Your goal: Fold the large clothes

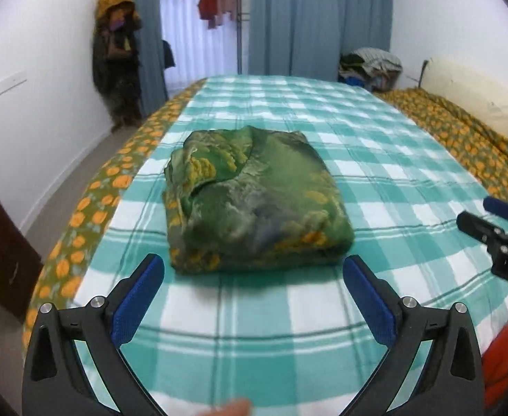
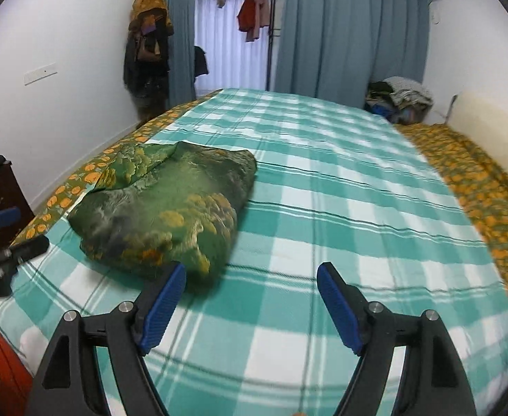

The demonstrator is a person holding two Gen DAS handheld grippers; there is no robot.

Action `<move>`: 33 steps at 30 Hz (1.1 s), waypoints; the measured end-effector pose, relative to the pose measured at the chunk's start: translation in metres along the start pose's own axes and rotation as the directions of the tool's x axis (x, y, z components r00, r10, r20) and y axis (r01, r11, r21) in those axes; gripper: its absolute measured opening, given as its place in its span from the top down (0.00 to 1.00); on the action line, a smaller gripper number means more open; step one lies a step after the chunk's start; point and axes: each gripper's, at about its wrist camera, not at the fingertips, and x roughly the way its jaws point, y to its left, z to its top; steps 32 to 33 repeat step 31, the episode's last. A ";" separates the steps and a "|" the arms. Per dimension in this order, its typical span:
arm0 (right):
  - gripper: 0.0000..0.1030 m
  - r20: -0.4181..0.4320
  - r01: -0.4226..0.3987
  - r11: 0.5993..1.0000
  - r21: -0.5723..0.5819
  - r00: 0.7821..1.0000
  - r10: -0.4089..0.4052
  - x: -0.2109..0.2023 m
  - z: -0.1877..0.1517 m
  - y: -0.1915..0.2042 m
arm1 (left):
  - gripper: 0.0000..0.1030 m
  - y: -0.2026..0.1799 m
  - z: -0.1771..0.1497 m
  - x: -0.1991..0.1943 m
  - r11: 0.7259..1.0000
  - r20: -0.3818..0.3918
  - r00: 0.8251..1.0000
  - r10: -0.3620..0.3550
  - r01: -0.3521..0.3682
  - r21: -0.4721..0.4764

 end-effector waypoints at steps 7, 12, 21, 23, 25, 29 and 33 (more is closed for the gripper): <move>0.23 0.010 0.029 1.000 0.004 1.000 -0.029 -0.034 -0.014 0.002 | 0.00 -0.032 -0.002 -0.033 0.990 0.036 0.989 0.142 -0.143 0.010; 0.23 0.019 0.040 0.999 -0.017 0.999 -0.040 -0.050 -0.021 0.008 | 0.00 -0.049 -0.004 -0.046 0.990 0.015 0.990 0.140 -0.141 0.030; 0.23 0.014 0.045 0.999 -0.013 0.999 -0.045 -0.056 -0.026 0.011 | 0.00 -0.054 -0.009 -0.055 0.988 0.002 0.989 0.150 -0.150 0.035; 0.23 0.016 0.044 0.999 -0.014 0.999 -0.044 -0.056 -0.026 0.012 | 0.00 -0.051 -0.011 -0.054 0.989 -0.006 0.989 0.147 -0.146 0.026; 0.23 0.015 0.041 0.999 -0.014 0.999 -0.041 -0.057 -0.027 0.014 | 0.00 -0.050 -0.012 -0.055 0.989 -0.009 0.989 0.147 -0.147 0.013; 0.23 0.009 0.027 1.000 -0.013 1.000 -0.027 -0.058 -0.029 0.017 | 0.00 -0.050 -0.014 -0.057 0.990 -0.003 0.990 0.139 -0.139 0.006; 0.23 0.008 0.025 1.000 -0.013 1.000 -0.025 -0.059 -0.029 0.017 | 0.00 -0.051 -0.013 -0.059 0.990 0.005 0.990 0.139 -0.139 0.008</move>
